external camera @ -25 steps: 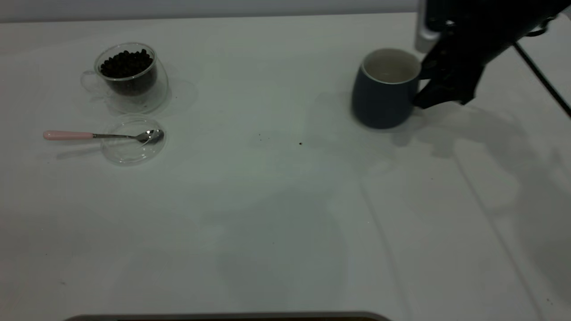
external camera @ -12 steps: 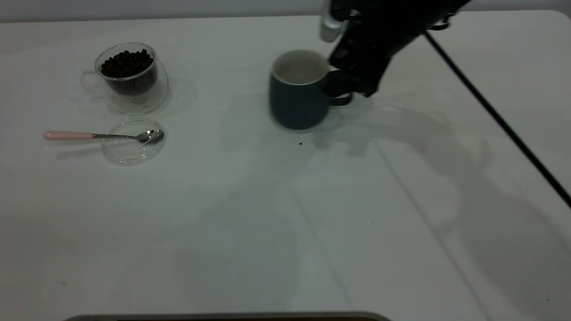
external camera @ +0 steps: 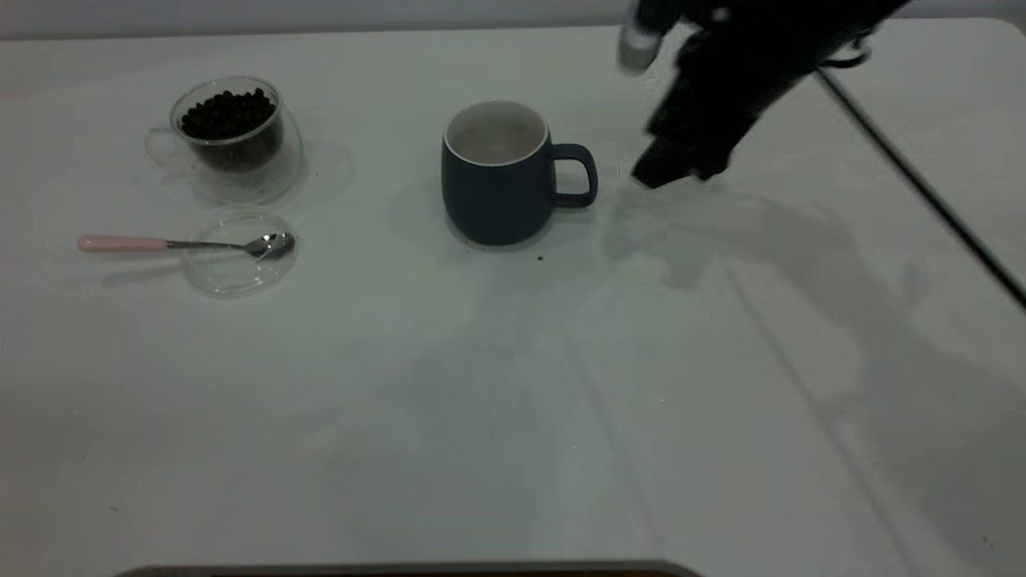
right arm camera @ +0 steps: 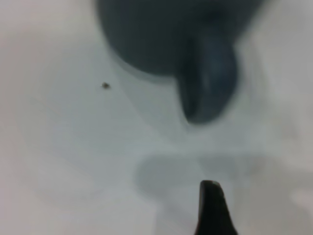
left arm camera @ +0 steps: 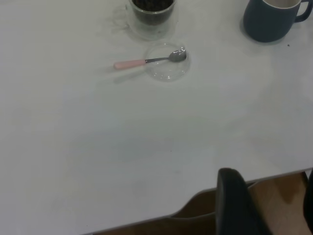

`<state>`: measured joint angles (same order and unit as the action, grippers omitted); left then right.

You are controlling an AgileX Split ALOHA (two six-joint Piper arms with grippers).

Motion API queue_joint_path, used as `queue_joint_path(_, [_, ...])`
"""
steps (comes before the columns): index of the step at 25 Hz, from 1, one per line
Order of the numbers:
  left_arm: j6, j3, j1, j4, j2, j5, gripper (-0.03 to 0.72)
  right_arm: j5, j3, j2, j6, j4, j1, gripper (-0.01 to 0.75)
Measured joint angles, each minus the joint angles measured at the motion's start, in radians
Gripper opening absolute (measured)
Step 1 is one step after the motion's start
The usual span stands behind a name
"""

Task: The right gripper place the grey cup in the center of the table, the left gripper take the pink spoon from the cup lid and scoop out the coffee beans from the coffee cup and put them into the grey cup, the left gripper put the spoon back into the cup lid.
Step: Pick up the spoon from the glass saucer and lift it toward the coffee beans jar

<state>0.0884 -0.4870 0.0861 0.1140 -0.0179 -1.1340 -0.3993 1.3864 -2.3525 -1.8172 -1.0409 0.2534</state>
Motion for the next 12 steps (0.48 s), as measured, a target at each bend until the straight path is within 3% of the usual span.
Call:
queue_joint_path(2, [0.0,0.0,0.0,0.0,0.0,0.0,0.401,-0.024,-0.064,0.079,0.284,0.002,-0.005,0.531])
queue_joint_path(5, [0.0,0.0,0.0,0.0,0.0,0.0,0.401,-0.227,-0.16,0.225,0.732,0.085,0.005,0.531])
queue_joint_path(9, [0.0,0.0,0.0,0.0,0.0,0.0,0.401,-0.627,-0.269,0.457,1.174,0.554,0.033,0.531])
queue_joint_path(12, [0.0,0.0,0.0,0.0,0.0,0.0,0.401,-0.765,-0.384,0.677,1.503,0.865,0.045,0.531])
